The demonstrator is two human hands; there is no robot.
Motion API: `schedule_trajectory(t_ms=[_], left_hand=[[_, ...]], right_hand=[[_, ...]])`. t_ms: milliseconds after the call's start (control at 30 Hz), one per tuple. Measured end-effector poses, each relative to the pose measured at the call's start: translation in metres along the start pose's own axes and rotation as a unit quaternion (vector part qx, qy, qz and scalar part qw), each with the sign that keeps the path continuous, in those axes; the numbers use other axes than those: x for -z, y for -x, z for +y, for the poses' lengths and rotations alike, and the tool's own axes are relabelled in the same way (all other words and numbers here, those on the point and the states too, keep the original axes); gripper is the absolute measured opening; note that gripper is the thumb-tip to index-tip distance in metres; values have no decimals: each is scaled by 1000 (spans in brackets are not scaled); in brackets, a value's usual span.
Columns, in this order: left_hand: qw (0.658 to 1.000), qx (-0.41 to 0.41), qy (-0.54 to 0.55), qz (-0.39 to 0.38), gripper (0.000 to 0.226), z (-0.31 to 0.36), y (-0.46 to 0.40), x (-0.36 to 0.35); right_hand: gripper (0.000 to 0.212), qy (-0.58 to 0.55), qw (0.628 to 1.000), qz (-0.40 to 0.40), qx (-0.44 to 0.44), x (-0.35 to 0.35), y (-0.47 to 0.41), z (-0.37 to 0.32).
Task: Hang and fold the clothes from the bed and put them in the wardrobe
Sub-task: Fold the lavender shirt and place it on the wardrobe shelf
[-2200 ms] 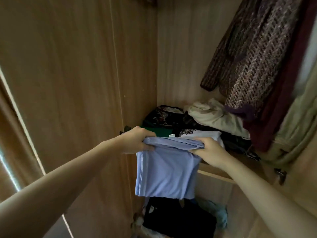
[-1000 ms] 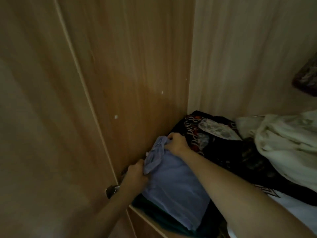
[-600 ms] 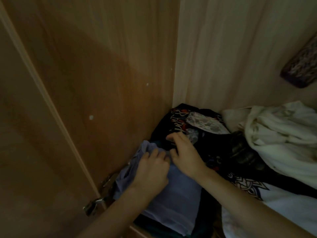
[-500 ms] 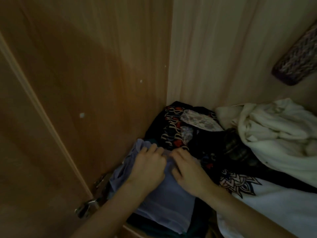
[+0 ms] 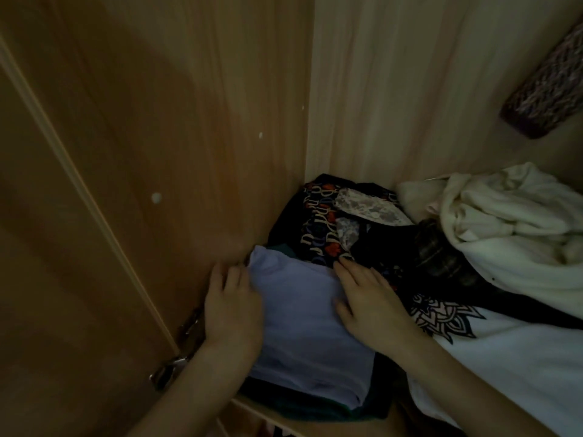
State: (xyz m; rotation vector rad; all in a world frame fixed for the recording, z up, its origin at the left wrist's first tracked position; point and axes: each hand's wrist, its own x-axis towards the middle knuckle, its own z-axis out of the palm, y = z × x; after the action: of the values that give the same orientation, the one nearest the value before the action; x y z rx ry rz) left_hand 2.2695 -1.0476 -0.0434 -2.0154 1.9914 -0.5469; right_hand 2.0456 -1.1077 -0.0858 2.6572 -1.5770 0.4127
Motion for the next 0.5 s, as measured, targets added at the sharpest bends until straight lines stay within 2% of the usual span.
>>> schedule_trajectory(t_ms=[33, 100, 133, 200, 267, 367, 433, 500], left_hand=[[994, 6, 33, 106, 31, -3, -1, 9], [949, -44, 159, 270, 20, 3, -11, 16], [930, -82, 226, 278, 20, 10, -16, 20], [926, -137, 309, 166, 30, 28, -29, 17], [936, -143, 315, 64, 40, 42, -42, -22], [913, -142, 375, 70, 51, 39, -51, -80], [914, -125, 378, 76, 53, 32, -52, -94], [907, -118, 397, 80, 66, 29, -55, -98]], right_hand=[[64, -7, 999, 42, -11, 5, -1, -9], [55, -21, 993, 110, -26, 5, -1, -29], [52, -20, 993, 112, -37, 2, 0, -38], [57, -11, 996, 57, -68, -14, 4, -49], [68, -4, 995, 4, -95, -34, 9, -46], [73, -13, 994, -18, -106, -45, 11, -37], [74, -16, 993, -22, -113, -44, 12, -33], [75, -31, 992, -18, -117, -44, 15, -32]])
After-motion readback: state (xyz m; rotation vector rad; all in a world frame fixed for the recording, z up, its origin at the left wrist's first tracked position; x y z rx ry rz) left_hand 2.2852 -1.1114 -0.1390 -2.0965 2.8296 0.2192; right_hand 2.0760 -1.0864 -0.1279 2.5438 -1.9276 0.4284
